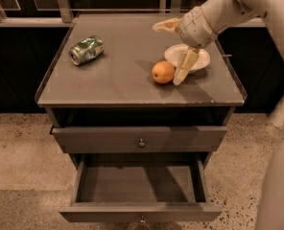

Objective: Place orange into middle drawer

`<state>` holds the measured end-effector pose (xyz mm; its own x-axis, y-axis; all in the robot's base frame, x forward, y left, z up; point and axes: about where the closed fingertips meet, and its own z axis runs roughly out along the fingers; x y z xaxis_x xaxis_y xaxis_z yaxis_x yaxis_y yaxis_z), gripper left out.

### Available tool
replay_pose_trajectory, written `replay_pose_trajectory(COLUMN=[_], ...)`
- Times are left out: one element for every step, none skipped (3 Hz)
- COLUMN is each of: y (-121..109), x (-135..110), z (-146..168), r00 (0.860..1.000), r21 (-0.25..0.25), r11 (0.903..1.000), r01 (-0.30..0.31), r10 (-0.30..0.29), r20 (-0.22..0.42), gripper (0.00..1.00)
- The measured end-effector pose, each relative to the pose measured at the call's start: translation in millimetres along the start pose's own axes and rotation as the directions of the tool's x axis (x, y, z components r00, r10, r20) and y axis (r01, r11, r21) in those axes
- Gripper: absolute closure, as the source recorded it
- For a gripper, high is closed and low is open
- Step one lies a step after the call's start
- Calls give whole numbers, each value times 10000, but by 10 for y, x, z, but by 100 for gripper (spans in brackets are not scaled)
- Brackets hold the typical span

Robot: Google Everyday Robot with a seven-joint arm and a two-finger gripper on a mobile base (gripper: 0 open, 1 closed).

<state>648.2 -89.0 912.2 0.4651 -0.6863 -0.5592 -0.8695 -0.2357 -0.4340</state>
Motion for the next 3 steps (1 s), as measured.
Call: replay_pose_trajectory(y=[-167, -149, -15], x=[25, 91, 178], z=[294, 518, 653], r00=[9983, 9965, 9955], r21=[-479, -1036, -1656], r11=[9982, 9942, 9862], r01=[356, 273, -74], r10=[-332, -189, 230], r20=[487, 813, 922], gripper=[0, 0, 0])
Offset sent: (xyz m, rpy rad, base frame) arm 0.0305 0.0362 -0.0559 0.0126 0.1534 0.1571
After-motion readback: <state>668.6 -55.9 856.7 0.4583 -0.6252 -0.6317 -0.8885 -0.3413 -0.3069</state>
